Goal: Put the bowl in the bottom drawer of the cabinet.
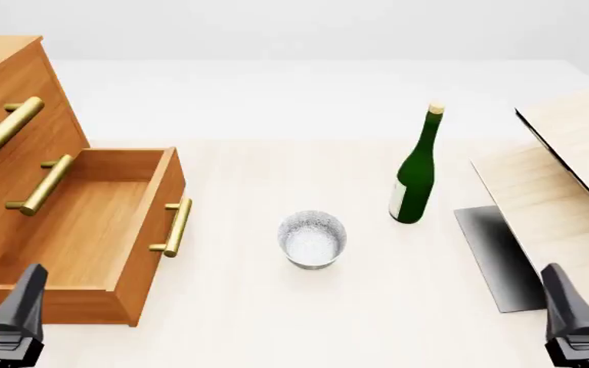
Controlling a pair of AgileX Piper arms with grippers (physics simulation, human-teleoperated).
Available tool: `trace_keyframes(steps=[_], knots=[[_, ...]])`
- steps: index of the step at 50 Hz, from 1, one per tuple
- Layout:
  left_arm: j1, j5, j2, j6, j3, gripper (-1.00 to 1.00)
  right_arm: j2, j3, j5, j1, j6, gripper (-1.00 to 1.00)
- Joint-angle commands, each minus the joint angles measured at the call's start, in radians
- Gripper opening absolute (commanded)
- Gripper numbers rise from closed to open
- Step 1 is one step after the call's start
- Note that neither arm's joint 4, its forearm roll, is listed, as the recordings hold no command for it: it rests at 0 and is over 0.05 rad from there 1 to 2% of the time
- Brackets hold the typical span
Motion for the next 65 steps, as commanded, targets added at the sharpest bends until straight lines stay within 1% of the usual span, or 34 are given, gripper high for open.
trace_keyframes(steps=[1,10,13,14,16,17,19,20,22,23,24,25,26,27,29,32,34,35,36,37,38,41,42,44,45,46,47,48,49,51,55,57,60,65], knots=[[-0.002,0.000,0.003,0.000,-0.003,1.00,0.010,-0.002,-0.007,0.001,-0.002,1.00],[-0.003,0.000,0.001,-0.003,-0.003,1.00,0.017,-0.001,-0.015,0.001,-0.003,1.00],[-0.016,-0.012,-0.002,0.004,-0.006,1.00,0.019,-0.001,-0.017,0.001,-0.003,1.00],[-0.019,-0.015,-0.002,0.018,-0.008,1.00,0.019,-0.001,-0.017,0.001,-0.003,1.00],[-0.071,-0.047,-0.002,0.066,-0.021,1.00,0.022,-0.001,-0.019,0.001,-0.003,1.00],[-0.090,-0.058,-0.002,0.100,-0.018,1.00,0.023,-0.001,-0.020,0.001,-0.003,1.00],[-0.095,-0.045,-0.002,0.075,-0.030,1.00,0.025,-0.001,-0.023,0.001,-0.003,1.00],[-0.101,-0.042,-0.002,0.088,-0.035,1.00,0.026,-0.001,-0.024,0.001,-0.003,1.00],[-0.131,-0.049,-0.002,0.138,-0.034,1.00,0.029,-0.001,-0.026,0.001,-0.003,1.00],[-0.145,-0.050,-0.002,0.142,-0.034,1.00,0.031,-0.001,-0.028,0.001,-0.003,1.00],[-0.139,-0.022,-0.002,0.076,-0.057,1.00,0.032,-0.001,-0.029,0.001,-0.003,1.00],[-0.166,-0.008,-0.002,0.093,-0.070,1.00,0.032,-0.001,-0.030,0.001,-0.003,1.00],[-0.192,-0.002,-0.002,0.124,-0.074,1.00,0.033,-0.001,-0.031,0.001,-0.003,1.00],[-0.210,0.004,-0.002,0.119,-0.086,1.00,0.034,-0.001,-0.032,0.001,-0.003,1.00],[-0.198,0.027,-0.002,0.076,-0.111,1.00,0.036,-0.001,-0.034,0.001,-0.003,1.00],[-0.233,0.089,-0.002,0.076,-0.140,1.00,0.040,-0.001,-0.038,0.001,-0.003,1.00],[-0.250,0.125,-0.002,0.055,-0.184,1.00,0.047,-0.001,-0.045,0.001,-0.003,1.00],[-0.252,0.141,-0.002,0.059,-0.199,1.00,0.050,-0.001,-0.047,0.001,-0.003,1.00],[-0.252,0.141,-0.002,0.059,-0.199,1.00,0.050,-0.001,-0.047,0.001,-0.003,1.00],[-0.277,0.101,-0.002,0.062,-0.158,1.00,0.055,-0.001,-0.052,0.001,-0.004,1.00],[-0.277,0.101,-0.002,0.062,-0.157,1.00,0.055,-0.001,-0.053,0.001,-0.004,1.00],[-0.306,0.203,-0.002,0.048,-0.264,1.00,0.062,-0.001,-0.060,0.001,-0.004,1.00],[-0.327,0.230,-0.002,0.057,-0.292,1.00,0.066,-0.001,-0.064,0.001,-0.004,1.00],[-0.336,0.249,-0.002,0.056,-0.311,1.00,0.066,-0.001,-0.064,0.001,-0.004,1.00],[-0.363,0.262,-0.002,0.060,-0.313,1.00,0.072,-0.001,-0.070,0.001,-0.004,1.00],[-0.371,0.224,-0.002,0.062,-0.266,1.00,0.074,-0.001,-0.072,0.001,-0.004,1.00],[-0.379,0.272,-0.002,0.057,-0.311,1.00,0.075,-0.001,-0.073,0.001,-0.004,1.00],[-0.397,0.251,-0.002,0.064,-0.283,1.00,0.077,-0.001,-0.074,0.001,-0.004,1.00],[-0.397,0.251,-0.002,0.064,-0.282,1.00,0.077,-0.001,-0.074,0.001,-0.004,1.00],[-0.409,0.244,-0.001,0.097,-0.275,1.00,0.077,-0.001,-0.075,0.001,-0.004,1.00],[-0.432,0.262,0.023,0.093,-0.327,1.00,0.077,-0.001,-0.075,0.001,-0.004,1.00],[-0.472,0.242,0.061,0.088,-0.342,1.00,0.076,-0.001,-0.073,0.001,-0.004,1.00],[-0.505,0.209,0.125,0.097,-0.352,1.00,0.073,-0.001,-0.070,0.001,-0.004,1.00],[-0.541,0.172,0.209,0.100,-0.377,1.00,0.066,-0.002,-0.064,0.001,-0.004,1.00]])
